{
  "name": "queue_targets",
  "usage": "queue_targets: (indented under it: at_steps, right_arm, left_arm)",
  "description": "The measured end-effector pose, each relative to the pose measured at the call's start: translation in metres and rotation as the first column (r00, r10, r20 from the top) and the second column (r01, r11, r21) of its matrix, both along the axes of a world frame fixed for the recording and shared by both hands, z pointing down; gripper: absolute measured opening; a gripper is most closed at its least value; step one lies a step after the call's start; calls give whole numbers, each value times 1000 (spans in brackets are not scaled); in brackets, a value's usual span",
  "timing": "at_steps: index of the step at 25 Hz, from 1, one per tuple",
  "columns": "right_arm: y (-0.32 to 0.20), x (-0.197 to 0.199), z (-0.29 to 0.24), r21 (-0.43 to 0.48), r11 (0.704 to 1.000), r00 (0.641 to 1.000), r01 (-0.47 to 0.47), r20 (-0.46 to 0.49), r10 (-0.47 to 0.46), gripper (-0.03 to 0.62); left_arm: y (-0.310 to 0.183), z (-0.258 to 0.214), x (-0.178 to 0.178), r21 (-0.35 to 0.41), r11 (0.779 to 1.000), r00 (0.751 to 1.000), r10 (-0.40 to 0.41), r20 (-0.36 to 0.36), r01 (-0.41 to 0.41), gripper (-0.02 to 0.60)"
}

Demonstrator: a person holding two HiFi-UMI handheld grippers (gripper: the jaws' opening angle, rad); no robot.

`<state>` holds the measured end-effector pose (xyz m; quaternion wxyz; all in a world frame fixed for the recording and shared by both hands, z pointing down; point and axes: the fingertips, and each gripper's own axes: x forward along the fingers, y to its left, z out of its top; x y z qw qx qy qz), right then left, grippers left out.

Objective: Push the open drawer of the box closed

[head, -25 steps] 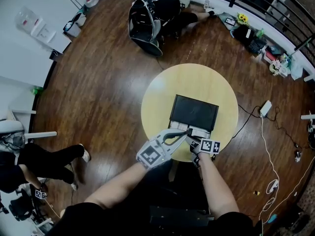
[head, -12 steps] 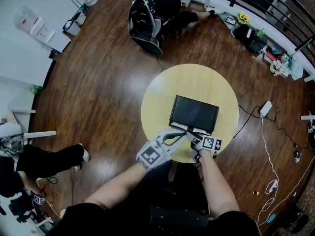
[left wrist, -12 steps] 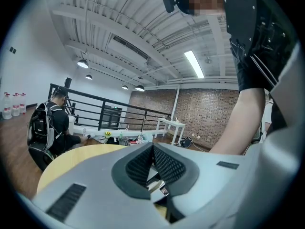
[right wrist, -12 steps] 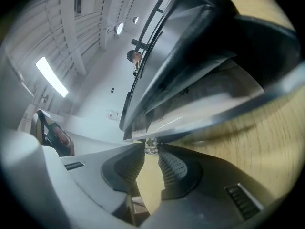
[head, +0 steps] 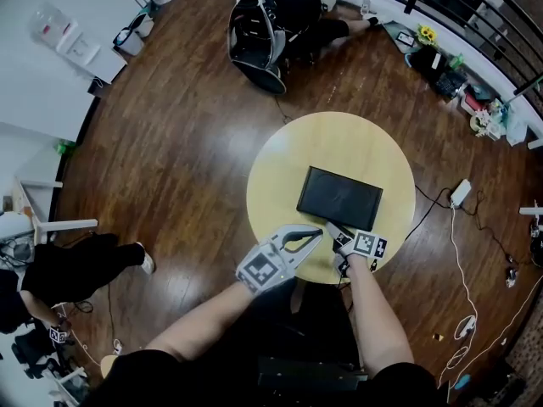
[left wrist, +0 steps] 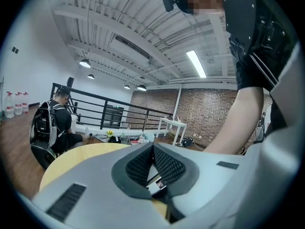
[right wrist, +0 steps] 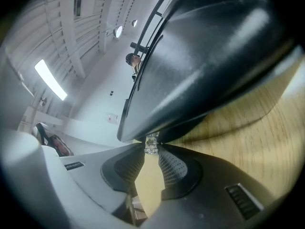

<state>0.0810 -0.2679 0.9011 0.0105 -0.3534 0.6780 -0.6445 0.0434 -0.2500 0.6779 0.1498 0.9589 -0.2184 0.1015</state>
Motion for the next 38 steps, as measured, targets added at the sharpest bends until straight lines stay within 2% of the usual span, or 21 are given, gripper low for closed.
queue_targets:
  at_steps: [7, 12, 16, 20, 24, 25, 28, 31, 34, 38]
  right_arm:
    - [6, -7, 1, -11, 1000, 1000, -4, 5, 4, 121]
    - [16, -2, 0, -18, 999, 999, 46, 11, -45, 141]
    - [27, -9, -21, 8, 997, 997, 72, -11, -71, 141]
    - [43, -9, -62, 77, 991, 993, 106, -61, -101, 126]
    - [58, -1, -122, 198, 968, 984, 156, -122, -133, 18]
    - [61, 1, -140, 237, 958, 983, 160, -129, -133, 18]
    - [65, 8, -201, 370, 919, 988, 137, -121, -99, 18]
    - [73, 9, -264, 504, 855, 990, 126, -126, -72, 17]
    - [81, 3, -327, 623, 762, 980, 177, -185, -76, 18]
    - [91, 4, -406, 733, 618, 949, 285, -305, -76, 17]
  left_arm:
    - [4, -1, -9, -4, 1000, 1000, -4, 2, 4, 30]
    - [2, -4, 3, -17, 1000, 1000, -7, 5, 7, 29]
    - [5, -15, -1, -3, 1000, 1000, -2, 0, 2, 29]
    - [17, -40, -2, 13, 1000, 1000, 2, 3, -2, 29]
    - [35, -65, 1, 21, 1000, 1000, 6, 5, -6, 29]
    - [40, -72, 2, 22, 1000, 1000, 6, 4, -6, 29]
    - [54, -96, 4, 31, 999, 1000, 10, -1, -10, 29]
    - [71, -123, 4, 46, 999, 1000, 17, -20, -16, 29]
    - [81, -155, 2, 53, 998, 998, 29, -56, -26, 29]
    - [86, -206, 12, 62, 997, 995, 43, -95, -37, 29]
